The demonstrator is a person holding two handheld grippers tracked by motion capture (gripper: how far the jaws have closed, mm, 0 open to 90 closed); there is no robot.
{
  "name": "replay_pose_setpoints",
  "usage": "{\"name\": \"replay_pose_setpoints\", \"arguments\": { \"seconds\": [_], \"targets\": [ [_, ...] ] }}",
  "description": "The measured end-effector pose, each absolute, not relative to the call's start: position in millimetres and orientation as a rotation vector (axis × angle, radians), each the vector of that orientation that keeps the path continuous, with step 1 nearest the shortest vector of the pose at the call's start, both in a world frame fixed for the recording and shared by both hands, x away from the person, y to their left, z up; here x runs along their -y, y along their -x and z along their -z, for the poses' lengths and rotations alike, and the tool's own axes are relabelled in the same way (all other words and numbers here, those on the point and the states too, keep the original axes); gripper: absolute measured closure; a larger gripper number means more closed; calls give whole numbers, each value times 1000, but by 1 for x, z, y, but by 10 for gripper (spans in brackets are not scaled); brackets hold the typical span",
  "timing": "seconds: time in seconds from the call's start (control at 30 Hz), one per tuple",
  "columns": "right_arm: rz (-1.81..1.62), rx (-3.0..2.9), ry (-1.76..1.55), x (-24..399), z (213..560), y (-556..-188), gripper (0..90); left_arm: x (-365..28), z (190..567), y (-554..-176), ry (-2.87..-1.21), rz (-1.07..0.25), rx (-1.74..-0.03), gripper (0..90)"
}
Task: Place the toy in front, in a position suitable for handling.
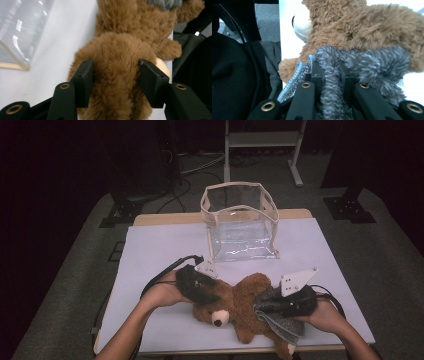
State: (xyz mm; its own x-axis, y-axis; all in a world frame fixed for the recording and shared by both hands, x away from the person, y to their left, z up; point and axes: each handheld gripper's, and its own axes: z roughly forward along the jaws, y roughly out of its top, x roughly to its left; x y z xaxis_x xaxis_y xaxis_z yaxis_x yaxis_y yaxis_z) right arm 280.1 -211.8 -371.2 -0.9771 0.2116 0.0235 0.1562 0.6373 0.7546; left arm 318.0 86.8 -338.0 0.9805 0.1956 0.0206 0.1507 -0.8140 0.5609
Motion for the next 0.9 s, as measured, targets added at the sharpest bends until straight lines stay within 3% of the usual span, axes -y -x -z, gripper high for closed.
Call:
{"name": "replay_pose_setpoints", "arguments": {
  "seconds": [0.17,0.37,0.53,0.67,0.9],
  "targets": [
    [-1286,-2785,-313,218,367,-279,771,-86,346,-308,-2529,-93,-208,513],
    [-1312,-2730,-259,225,323,-279,771,-87,349,-293,-2538,-145,-171,507],
    [-1295,-2682,-157,207,284,-283,769,-88,351,-283,-2534,-165,-132,507],
    [-1296,-2717,-179,195,287,-300,769,-89,352,-275,-2530,-157,-97,507],
    [-1171,-2916,-129,164,322,-305,768,-91,353,-268,-2521,-135,-68,506]
  ]
}}
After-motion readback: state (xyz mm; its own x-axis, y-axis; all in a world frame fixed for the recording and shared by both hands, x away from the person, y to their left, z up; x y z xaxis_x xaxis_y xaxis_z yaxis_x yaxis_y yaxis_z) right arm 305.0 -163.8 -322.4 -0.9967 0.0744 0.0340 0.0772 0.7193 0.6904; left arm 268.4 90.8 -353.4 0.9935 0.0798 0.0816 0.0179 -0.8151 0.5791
